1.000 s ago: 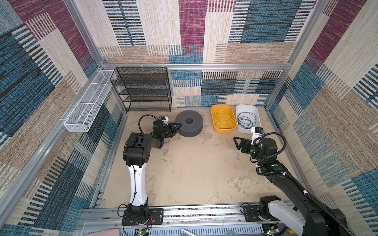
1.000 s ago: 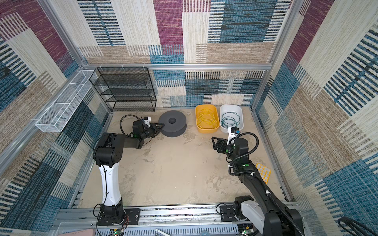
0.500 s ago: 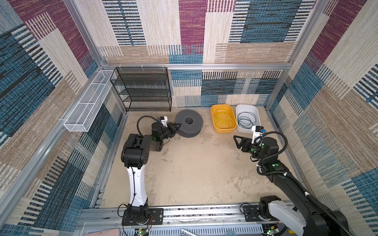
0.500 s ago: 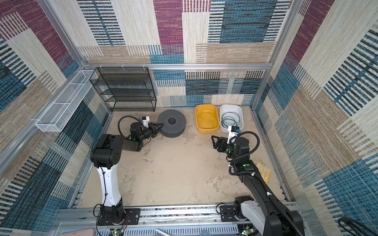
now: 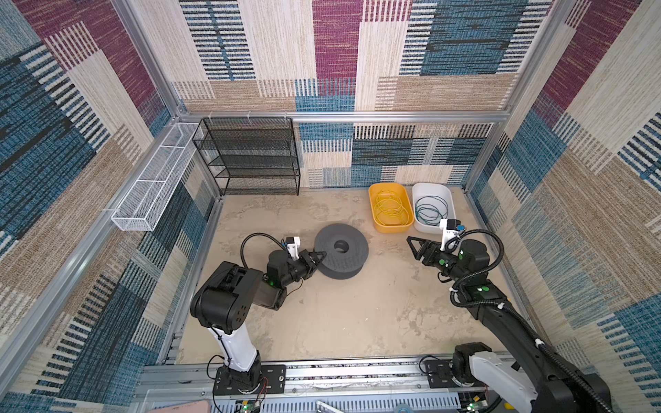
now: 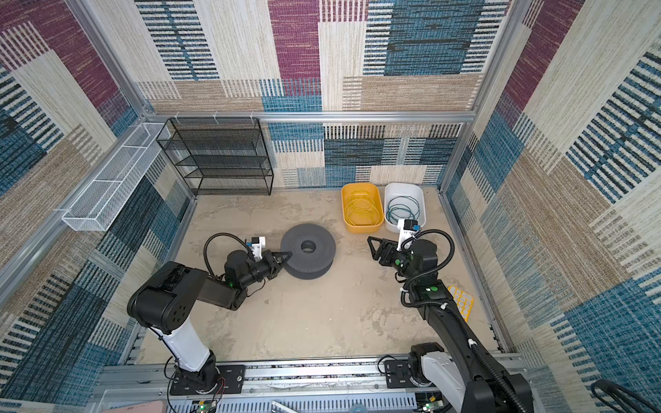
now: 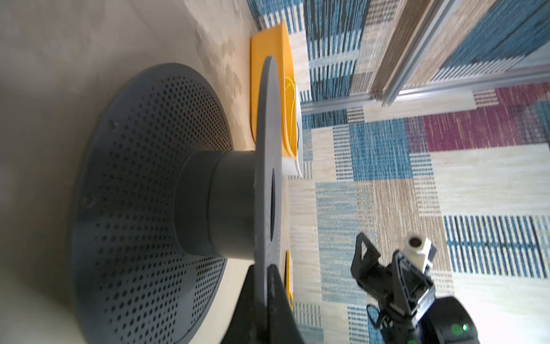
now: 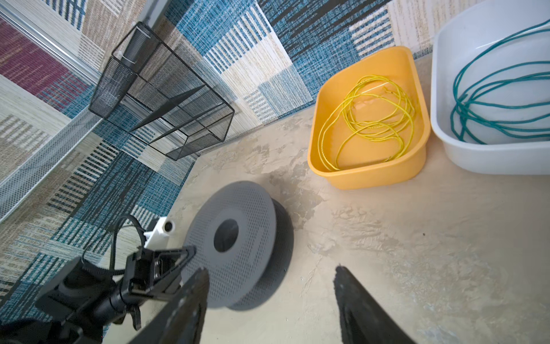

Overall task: Wrap the cables
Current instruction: 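Grip the grey spool's flange with the left gripper and drag it nearer the robot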

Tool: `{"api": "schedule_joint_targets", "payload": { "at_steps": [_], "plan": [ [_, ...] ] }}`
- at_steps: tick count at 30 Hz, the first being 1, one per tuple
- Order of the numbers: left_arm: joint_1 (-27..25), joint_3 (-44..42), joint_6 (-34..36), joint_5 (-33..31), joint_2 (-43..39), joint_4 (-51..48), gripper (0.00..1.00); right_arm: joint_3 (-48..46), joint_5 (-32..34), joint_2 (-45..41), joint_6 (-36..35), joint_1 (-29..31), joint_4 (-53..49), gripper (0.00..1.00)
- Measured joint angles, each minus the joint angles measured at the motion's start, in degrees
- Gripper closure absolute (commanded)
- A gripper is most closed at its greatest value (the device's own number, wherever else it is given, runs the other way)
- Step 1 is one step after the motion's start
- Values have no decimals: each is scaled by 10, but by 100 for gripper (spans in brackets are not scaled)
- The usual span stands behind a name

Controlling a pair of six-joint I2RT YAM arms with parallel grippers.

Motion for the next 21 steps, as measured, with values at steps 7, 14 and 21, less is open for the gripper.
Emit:
{"api": "schedule_joint_targets", "payload": {
  "at_steps": [7, 14, 21],
  "plan": [
    [-75, -85, -8, -36, 3, 112, 100, -14, -10, -21, 14, 2, -2, 33],
    [-109, -82, -8, -35, 24, 140, 88, -21, -15, -21, 35, 5, -3, 34],
    [-107, -60, 9, -38, 41, 85, 57, -20, -17, -27, 43, 9, -7, 34]
  ]
}}
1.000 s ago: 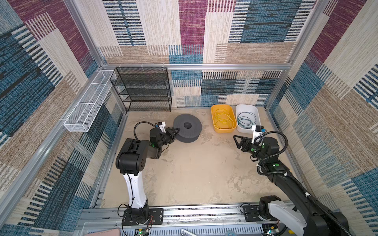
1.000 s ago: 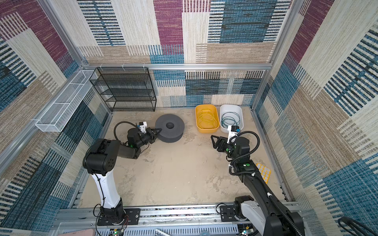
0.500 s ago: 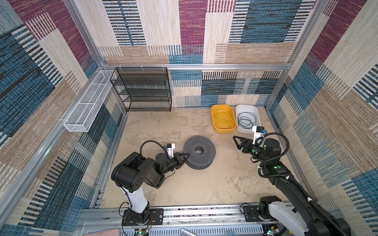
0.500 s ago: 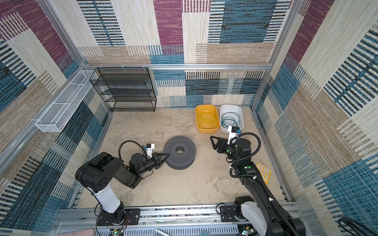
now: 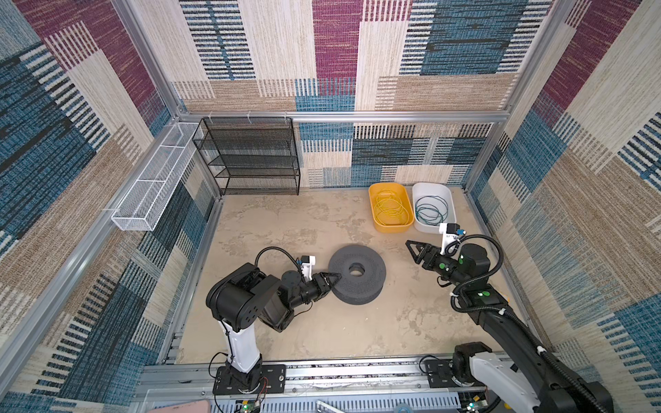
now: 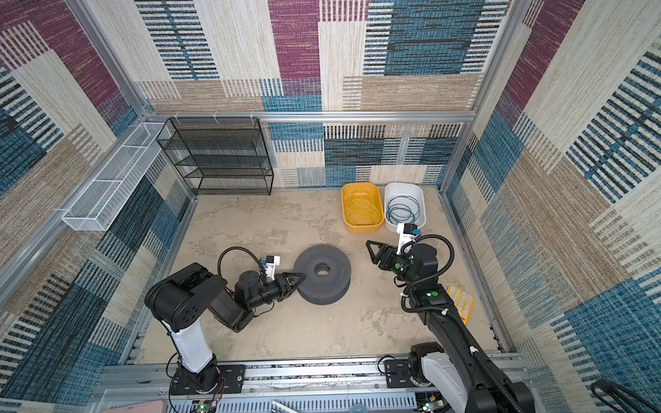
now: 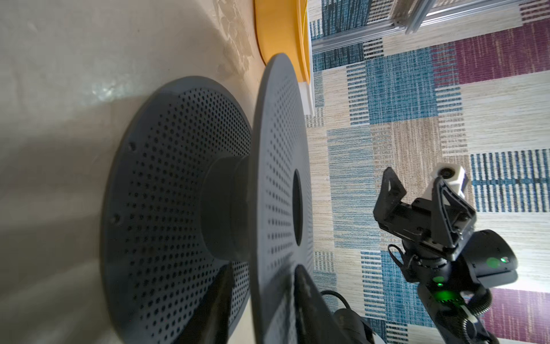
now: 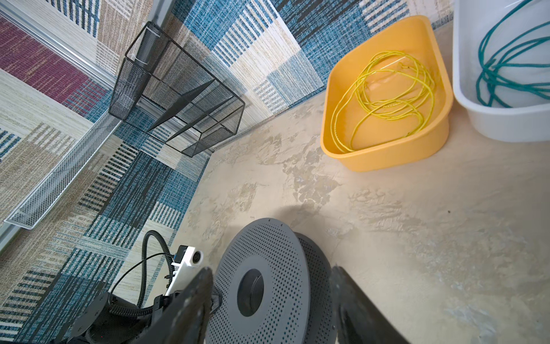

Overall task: Wrap the cables
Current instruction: 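Grip the grey spool's flange with the left gripper and drag it nearer the robot, then grasp the yellow cable with the right gripper while the left releases the spool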

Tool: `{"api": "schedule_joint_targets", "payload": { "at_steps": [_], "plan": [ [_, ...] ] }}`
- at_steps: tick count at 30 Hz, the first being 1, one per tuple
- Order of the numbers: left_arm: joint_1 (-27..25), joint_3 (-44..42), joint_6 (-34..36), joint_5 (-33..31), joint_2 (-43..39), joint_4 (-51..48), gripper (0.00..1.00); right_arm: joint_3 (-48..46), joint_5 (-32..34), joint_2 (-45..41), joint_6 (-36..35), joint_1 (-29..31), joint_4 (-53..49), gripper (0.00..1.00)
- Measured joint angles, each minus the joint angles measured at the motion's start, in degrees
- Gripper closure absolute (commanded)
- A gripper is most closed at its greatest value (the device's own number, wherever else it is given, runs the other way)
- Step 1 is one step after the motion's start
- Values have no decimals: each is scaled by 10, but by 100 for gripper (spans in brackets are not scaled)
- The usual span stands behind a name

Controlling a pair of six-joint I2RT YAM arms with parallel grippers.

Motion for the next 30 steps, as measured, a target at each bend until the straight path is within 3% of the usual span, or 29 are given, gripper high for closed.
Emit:
{"api": "schedule_joint_targets", "payload": {
  "at_steps": [4, 9, 13, 16, 17, 23, 30],
  "plan": [
    [4, -10, 21, -16, -27, -34, 50, 10, 3, -10, 0, 0, -20, 34],
    [29, -17, 68, -41, -146, -137, 41, 42, 15, -10, -18, 0, -49, 33],
    [33, 23, 133, -61, -301, -331, 29, 71, 30, 5, -36, 0, -65, 33],
    [33, 75, 195, -113, -428, -503, 11, 97, 39, 28, -44, 0, -72, 34],
    [33, 92, 214, -137, -470, -560, 0, 107, 39, 40, -45, 0, -72, 36],
    [34, 124, 272, -271, -663, -780, 0, 177, 53, 145, -45, 1, -65, 53],
    [35, 125, 273, -352, -767, -927, 5, 289, 82, 325, -48, 1, -40, 60]
  ]
}}
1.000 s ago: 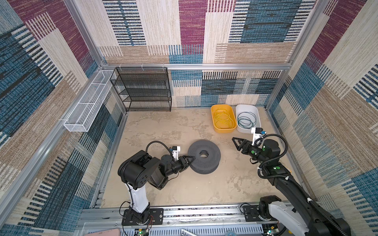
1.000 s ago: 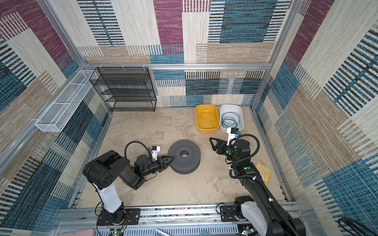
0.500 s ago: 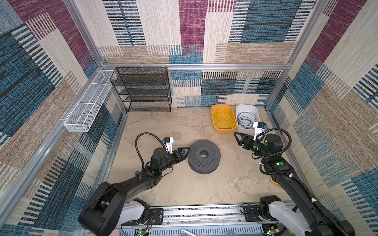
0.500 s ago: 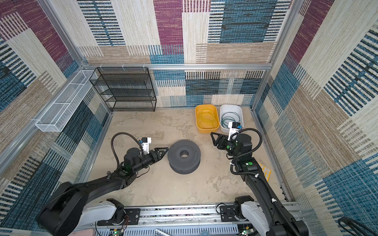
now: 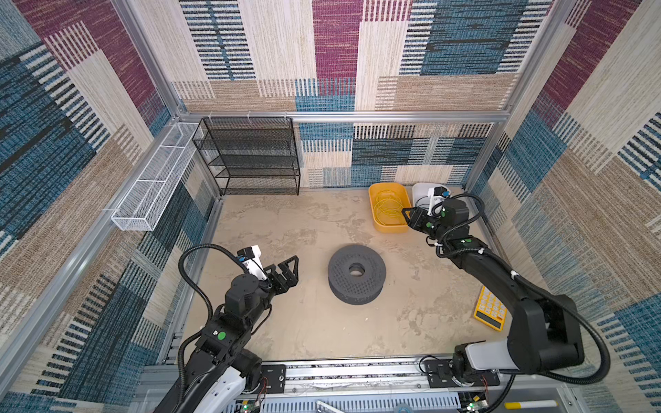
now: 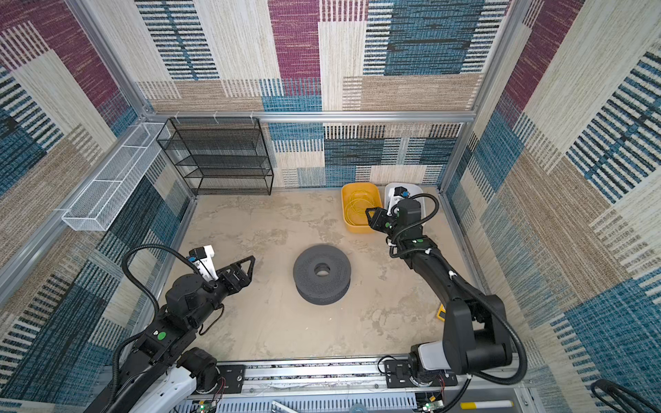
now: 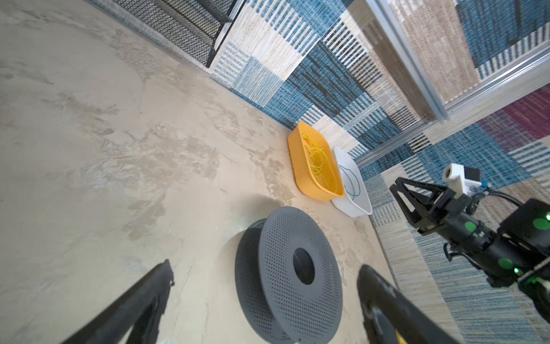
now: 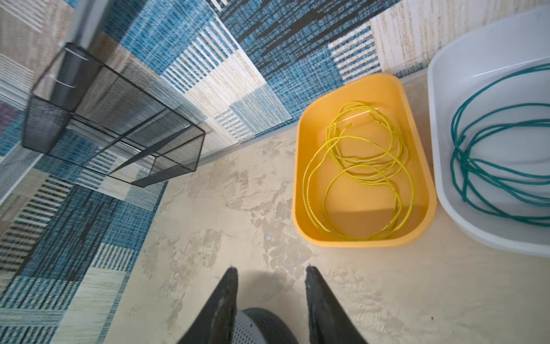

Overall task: Wrap the cables
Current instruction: 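Grasp the yellow cable with the right gripper while the left releases the spool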

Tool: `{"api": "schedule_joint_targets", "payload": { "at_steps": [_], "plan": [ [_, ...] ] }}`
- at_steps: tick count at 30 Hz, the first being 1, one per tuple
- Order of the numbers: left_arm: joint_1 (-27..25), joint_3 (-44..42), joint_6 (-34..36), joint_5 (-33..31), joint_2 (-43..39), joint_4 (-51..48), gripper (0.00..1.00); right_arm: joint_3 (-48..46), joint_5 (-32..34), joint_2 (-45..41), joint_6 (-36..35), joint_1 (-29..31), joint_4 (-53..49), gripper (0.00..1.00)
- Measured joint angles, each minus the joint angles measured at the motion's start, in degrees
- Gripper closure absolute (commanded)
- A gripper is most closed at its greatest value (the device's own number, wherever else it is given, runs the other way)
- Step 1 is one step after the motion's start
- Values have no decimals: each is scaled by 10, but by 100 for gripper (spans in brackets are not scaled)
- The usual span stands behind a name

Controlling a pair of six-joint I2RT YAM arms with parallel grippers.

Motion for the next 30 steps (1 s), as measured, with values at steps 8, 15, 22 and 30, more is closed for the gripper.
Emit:
{"api": "schedule_joint_targets", "payload": {
  "at_steps": [8, 15, 22, 30],
  "plan": [
    [3, 47, -11, -40, 33, -140, 9, 168, 29, 197, -8, 0, 3, 53],
    [3, 37, 0, -47, 41, -150, 9, 255, -25, 328, 10, 0, -12, 53],
    [4, 30, 6, -33, 61, -124, 9, 341, -84, 421, 20, 1, -24, 62],
    [4, 31, 11, -18, 85, -114, 9, 349, -101, 452, 38, 4, -33, 63]
  ]
}}
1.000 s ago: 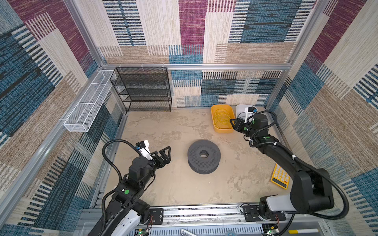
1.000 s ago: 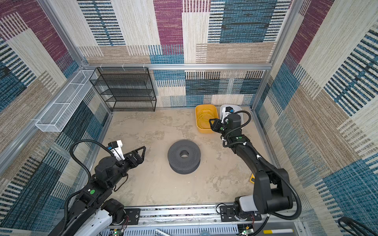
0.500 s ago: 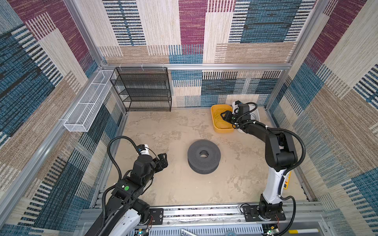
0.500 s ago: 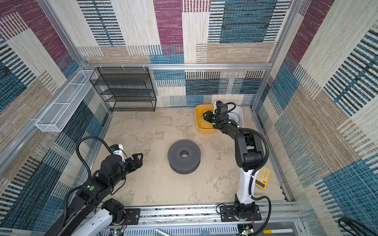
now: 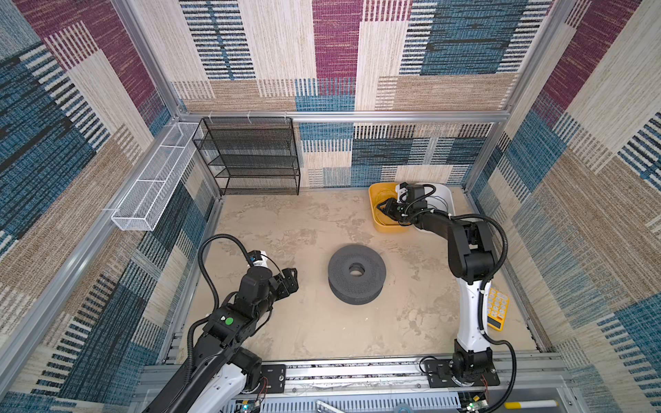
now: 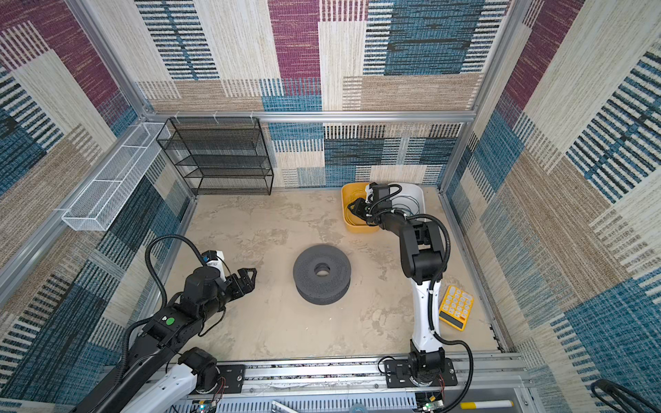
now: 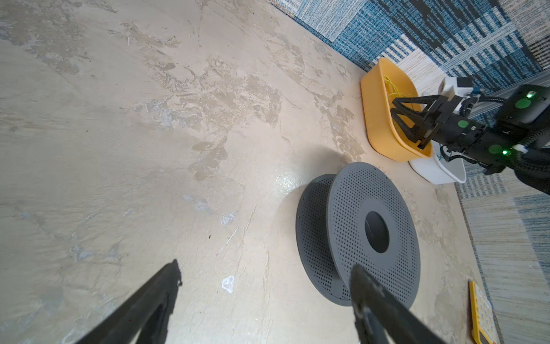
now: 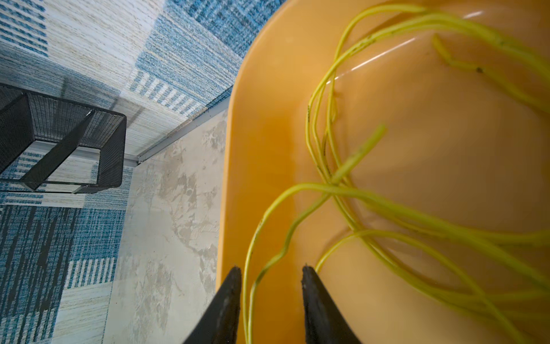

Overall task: Wrap the cables
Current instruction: 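Grasp the yellow cable with the right gripper while the left releases the spool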

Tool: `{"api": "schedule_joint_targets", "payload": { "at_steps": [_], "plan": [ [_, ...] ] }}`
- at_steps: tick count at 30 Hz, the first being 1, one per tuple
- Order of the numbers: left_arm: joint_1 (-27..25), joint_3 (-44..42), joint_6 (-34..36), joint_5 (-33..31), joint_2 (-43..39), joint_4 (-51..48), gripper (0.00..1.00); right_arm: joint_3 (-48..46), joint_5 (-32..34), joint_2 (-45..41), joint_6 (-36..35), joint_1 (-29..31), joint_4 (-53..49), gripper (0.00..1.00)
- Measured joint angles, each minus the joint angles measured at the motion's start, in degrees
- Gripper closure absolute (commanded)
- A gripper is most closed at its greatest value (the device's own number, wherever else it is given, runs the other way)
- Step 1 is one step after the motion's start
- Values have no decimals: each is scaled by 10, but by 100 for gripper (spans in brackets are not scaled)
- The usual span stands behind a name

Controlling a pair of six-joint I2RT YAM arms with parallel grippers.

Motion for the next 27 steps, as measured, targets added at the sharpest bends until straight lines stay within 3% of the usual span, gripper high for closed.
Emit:
{"api": "schedule_joint_targets", "payload": {
  "at_steps": [23, 27],
  "plan": [
    [0, 4, 7, 4, 0, 6, 9, 8, -37, -2, 25, 0, 25, 99],
    [0, 4, 7, 4, 0, 7, 9, -23, -38, -34, 23, 0, 31, 100]
  ]
}}
